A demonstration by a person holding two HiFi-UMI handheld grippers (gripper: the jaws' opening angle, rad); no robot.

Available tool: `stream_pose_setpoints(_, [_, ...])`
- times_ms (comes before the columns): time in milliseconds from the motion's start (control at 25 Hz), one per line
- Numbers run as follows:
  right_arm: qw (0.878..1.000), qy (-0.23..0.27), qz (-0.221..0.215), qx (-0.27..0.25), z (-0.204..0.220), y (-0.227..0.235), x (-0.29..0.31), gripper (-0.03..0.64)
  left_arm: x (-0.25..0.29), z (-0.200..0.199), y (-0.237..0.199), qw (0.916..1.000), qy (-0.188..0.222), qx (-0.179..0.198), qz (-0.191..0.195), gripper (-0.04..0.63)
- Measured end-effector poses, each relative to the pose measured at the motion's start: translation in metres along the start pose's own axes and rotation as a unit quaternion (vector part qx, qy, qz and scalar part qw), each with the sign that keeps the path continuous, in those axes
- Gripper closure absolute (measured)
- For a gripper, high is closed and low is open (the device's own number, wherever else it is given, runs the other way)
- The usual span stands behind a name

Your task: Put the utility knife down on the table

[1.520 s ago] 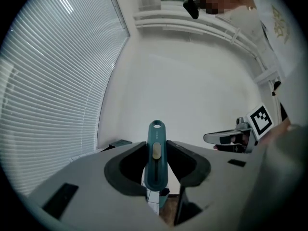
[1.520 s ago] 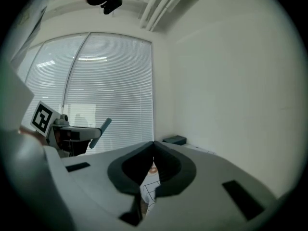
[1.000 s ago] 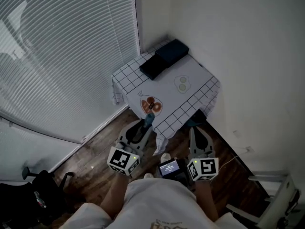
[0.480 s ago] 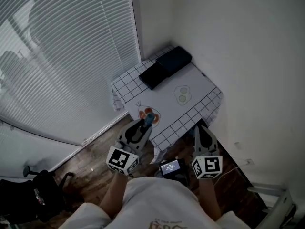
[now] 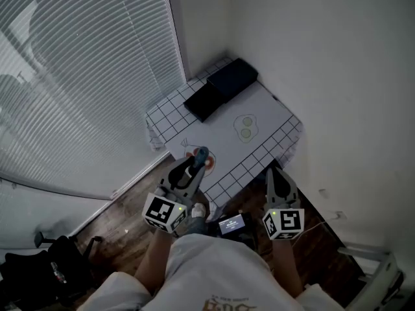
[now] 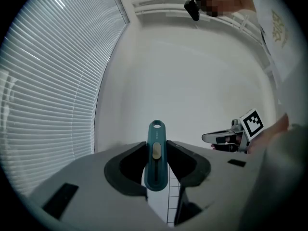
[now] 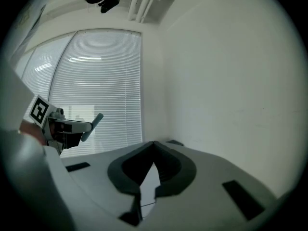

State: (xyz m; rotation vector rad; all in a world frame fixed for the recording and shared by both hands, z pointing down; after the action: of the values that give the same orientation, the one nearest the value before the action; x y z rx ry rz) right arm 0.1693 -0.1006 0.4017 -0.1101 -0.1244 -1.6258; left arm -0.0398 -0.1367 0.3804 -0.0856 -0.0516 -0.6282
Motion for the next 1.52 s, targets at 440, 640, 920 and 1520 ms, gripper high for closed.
stream_pose_setpoints(440, [1.000,-0.005,0.013,0.004,-0.007,-0.020,0.036,0.609,0.023,-0.001,-0.041,0.9995,-0.010,-0.011,0.028,0.459])
stream_pose_setpoints(640, [1.000,-0.020,0.023,0.001,0.003,-0.019,0.047,0.609,0.032,0.014,-0.053,0.9986,-0.027,-0.031,0.034,0.459])
stream_pose_setpoints(920, [0.999,-0.039,0.035,0.007,0.016,-0.012,0.061,0.609,0.047,0.037,-0.063,0.9963,-0.060,-0.036,0.049,0.459])
stream_pose_setpoints(1520, [0.993,-0.099,0.067,0.010,0.078,0.005,0.079,0.609,0.082,0.106,-0.072,0.9860,-0.135,-0.043,0.088,0.459])
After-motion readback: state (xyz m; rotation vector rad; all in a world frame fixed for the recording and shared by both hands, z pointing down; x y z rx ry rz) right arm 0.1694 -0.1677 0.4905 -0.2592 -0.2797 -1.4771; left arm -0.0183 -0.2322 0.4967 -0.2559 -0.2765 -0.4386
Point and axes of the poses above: the fingertips, and each gripper's own axes: x forward along the fingers, y to its right, z out of its underside, the point moved 1 cm from there along -x, backward along the fingers, and after that the axes turned 8 degrees about z, right-handed, at the moved point
